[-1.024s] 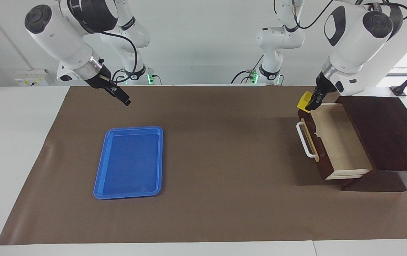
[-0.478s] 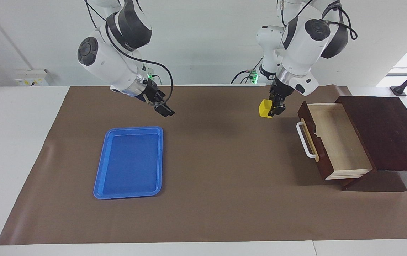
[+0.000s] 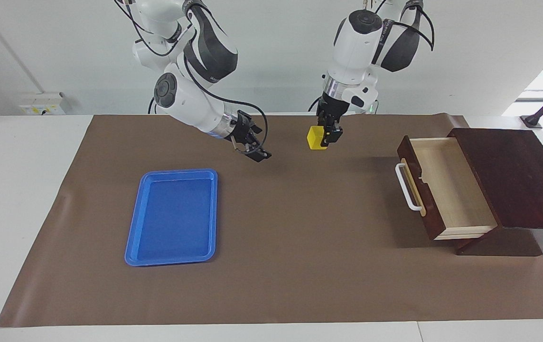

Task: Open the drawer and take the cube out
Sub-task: 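Lift the cube with the left gripper while the right gripper approaches, then close the right gripper on the cube held by the left gripper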

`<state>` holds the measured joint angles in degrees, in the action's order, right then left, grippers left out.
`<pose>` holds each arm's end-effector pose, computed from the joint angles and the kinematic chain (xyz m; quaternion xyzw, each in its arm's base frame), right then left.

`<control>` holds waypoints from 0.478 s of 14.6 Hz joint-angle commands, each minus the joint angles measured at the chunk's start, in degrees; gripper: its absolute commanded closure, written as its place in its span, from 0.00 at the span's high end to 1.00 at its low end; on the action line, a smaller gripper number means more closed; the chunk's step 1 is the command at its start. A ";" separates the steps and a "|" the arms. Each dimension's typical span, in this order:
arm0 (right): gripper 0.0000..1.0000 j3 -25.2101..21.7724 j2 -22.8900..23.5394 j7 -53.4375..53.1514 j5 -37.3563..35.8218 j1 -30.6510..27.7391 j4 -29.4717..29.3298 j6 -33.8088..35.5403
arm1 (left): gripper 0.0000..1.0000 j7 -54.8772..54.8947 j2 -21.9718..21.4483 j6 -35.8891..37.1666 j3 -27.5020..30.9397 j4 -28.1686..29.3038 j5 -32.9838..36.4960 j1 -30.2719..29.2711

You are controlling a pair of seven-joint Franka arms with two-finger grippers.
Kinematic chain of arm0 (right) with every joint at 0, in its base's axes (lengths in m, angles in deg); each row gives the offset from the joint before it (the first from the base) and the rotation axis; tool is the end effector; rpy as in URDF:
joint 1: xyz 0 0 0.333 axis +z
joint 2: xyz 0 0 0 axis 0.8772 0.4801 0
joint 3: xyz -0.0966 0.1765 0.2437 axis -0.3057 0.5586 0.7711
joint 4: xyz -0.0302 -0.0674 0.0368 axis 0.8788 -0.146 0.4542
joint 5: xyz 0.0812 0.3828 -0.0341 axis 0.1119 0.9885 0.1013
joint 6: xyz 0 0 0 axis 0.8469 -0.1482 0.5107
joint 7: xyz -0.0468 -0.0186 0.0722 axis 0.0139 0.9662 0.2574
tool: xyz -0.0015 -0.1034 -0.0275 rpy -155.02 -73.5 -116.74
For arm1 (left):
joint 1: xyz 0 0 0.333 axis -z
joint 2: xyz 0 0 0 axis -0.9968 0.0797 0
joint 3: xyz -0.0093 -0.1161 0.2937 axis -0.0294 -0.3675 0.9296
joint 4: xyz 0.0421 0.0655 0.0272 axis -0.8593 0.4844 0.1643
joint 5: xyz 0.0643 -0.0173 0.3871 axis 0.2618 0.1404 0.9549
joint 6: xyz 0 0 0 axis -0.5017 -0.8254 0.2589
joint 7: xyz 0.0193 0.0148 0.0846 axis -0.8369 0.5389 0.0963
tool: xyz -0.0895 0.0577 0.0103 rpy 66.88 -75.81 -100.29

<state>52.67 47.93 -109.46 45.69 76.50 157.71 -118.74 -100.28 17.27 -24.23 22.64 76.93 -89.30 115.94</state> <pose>0.5375 0.2713 0.4670 -0.7310 0.5880 0.2993 0.1743 0.4482 -0.3123 0.5238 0.6732 0.7379 -0.0203 0.0439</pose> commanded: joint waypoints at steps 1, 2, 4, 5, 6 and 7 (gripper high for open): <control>1.00 -0.13 0.40 -0.22 4.33 -0.87 1.35 -0.63 | 0.00 -6.44 3.56 0.45 -0.39 -3.15 3.25 0.86; 1.00 -0.13 1.54 0.13 5.30 -0.96 1.09 -0.46 | 0.00 -7.15 4.62 0.97 -0.57 -4.29 3.70 1.13; 1.00 -0.04 3.56 0.83 6.10 -0.87 0.38 -0.72 | 0.00 -8.12 5.59 2.11 -0.74 -6.49 3.79 1.65; 1.00 -0.13 5.32 1.36 7.15 -0.87 -1.01 -0.55 | 0.00 -8.82 6.29 2.81 -0.74 -7.81 3.79 2.44; 1.00 -0.13 6.03 2.15 7.25 -0.26 -1.64 -0.72 | 0.00 -9.35 6.73 3.51 -0.74 -8.69 3.79 2.62; 1.00 -0.13 6.04 2.59 7.25 0.09 -2.08 -0.37 | 0.00 -9.97 6.74 3.61 -0.74 -8.96 3.79 3.06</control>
<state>52.31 52.34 -108.40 51.55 76.23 157.76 -118.95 -107.92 22.86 -23.01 21.37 70.84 -86.70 117.35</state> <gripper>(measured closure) 0.000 0.449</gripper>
